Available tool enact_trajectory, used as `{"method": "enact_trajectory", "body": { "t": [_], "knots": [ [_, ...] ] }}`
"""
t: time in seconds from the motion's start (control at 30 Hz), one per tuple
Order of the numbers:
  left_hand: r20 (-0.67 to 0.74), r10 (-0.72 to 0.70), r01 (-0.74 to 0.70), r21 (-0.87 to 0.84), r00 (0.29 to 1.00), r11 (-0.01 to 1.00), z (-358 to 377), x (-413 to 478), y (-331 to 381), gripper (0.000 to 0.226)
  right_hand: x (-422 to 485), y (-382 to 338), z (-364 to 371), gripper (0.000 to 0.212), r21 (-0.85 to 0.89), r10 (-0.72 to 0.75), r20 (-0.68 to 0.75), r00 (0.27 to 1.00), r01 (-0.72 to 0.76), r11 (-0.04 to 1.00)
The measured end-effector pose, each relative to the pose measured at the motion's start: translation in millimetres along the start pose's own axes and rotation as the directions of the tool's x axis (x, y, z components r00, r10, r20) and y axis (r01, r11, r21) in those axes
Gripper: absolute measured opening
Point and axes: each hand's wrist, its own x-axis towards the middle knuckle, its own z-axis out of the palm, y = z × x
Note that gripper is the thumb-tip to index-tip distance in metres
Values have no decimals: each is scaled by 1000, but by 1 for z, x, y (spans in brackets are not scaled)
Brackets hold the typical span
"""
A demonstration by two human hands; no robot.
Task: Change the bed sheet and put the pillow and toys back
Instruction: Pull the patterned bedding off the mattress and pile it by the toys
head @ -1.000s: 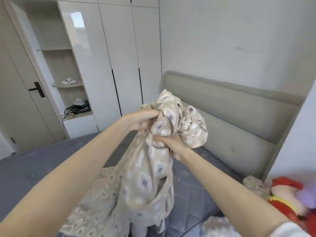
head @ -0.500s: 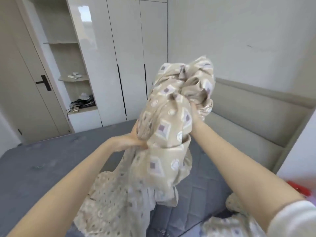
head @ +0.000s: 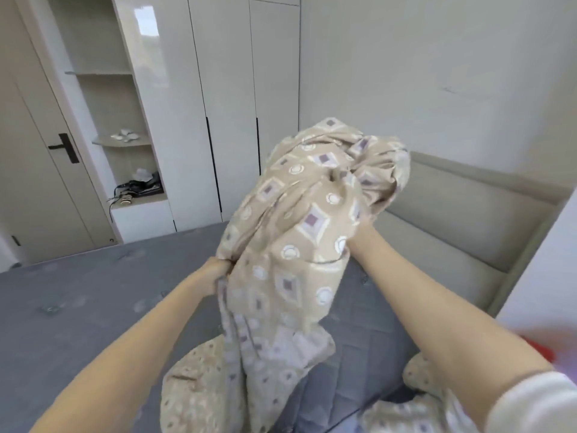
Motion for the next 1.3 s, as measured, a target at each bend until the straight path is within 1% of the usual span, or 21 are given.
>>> {"method": "enact_trajectory", "body": {
  "t": [0.03, 0.1, 0.13, 0.2, 0.27, 0.33, 0.43, 0.5, 0.63, 0.67, 0.73, 0.8, 0.83, 0.9, 0.97, 1.03, 1.1, 1.13, 1.2, 1.23, 1.3],
  "knots": [
    [-39, 11, -12, -35, 999, 999, -11, 1, 10, 25, 4, 1, -3, 52, -11, 15, -35, 999, -16, 1000],
    [-98, 63, -71, -78, 993, 994, -29, 0, 35, 16, 10, 1, -13, 39, 48, 75, -96, 993, -71, 996],
    [-106, 85, -97, -109, 991, 989, -36, 1, 51, 12, 14, 2, -18, 36, 68, 96, -163, 982, -86, 994],
    [-95, 156, -172, -186, 983, 967, -41, 0, 88, 17, 16, 10, -24, 32, 84, 124, -224, 967, -108, 991],
    [-67, 242, -250, -197, 968, 948, -31, -5, 124, 13, 16, 21, -25, 29, 7, 156, -245, 957, -159, 987],
    [13, 335, -332, -116, 942, 936, -5, -13, 148, 14, 15, 29, -17, 26, -78, 196, -224, 955, -218, 973],
    [134, 445, -458, 93, 885, 884, 33, -23, 158, 27, 14, 34, -7, 20, -313, 228, -197, 953, -282, 907],
    [132, 478, -496, 225, 869, 839, 40, -26, 156, 24, 10, 27, -8, 21, -450, 262, -145, 954, -300, 841],
    [125, 486, -499, 319, 865, 806, 35, -21, 140, 23, 1, 10, -11, 17, -600, 398, -16, 917, -327, 730],
    [141, 480, -498, 338, 866, 799, 37, -22, 136, 26, -2, 9, -8, 23, -625, 428, 18, 904, -324, 710],
    [174, 475, -505, 367, 862, 781, 44, -24, 127, 35, -1, 12, -4, 51, -679, 437, 48, 898, -292, 674],
    [184, 476, -510, 352, 860, 785, 49, -22, 120, 39, 2, 19, -3, 77, -720, 419, 22, 908, -277, 637],
    [200, 471, -512, 320, 859, 797, 50, -20, 118, 38, 2, 22, -4, 81, -730, 403, 10, 915, -269, 628],
    [243, 438, -494, 277, 866, 824, 50, -22, 118, 29, 1, 28, -6, 82, -709, 348, -12, 937, -253, 658],
    [278, 372, -436, 220, 886, 873, 52, -28, 121, 6, 2, 34, -11, 89, -671, 231, -54, 971, -207, 712],
    [336, 319, -384, 147, 886, 912, 56, -35, 126, 15, 5, 42, -18, 86, -608, 67, -115, 991, -124, 784],
    [391, 323, -379, 72, 862, 923, 63, -42, 130, 4, 8, 47, -21, 73, -502, -57, -172, 983, -38, 864],
    [409, 341, -389, 37, 846, 920, 67, -44, 133, 13, 8, 45, -21, 66, -443, -89, -189, 978, -4, 896],
    [449, 388, -419, -33, 805, 907, 79, -50, 139, 21, 9, 36, -20, 56, -321, -118, -198, 973, 49, 946],
    [470, 420, -446, -61, 776, 893, 87, -53, 144, 24, 8, 28, -20, 51, -264, -113, -176, 978, 63, 962],
    [504, 457, -487, -80, 733, 870, 104, -57, 155, 25, 1, 9, -19, 32, -209, -77, -78, 994, 59, 976]
  ]
}}
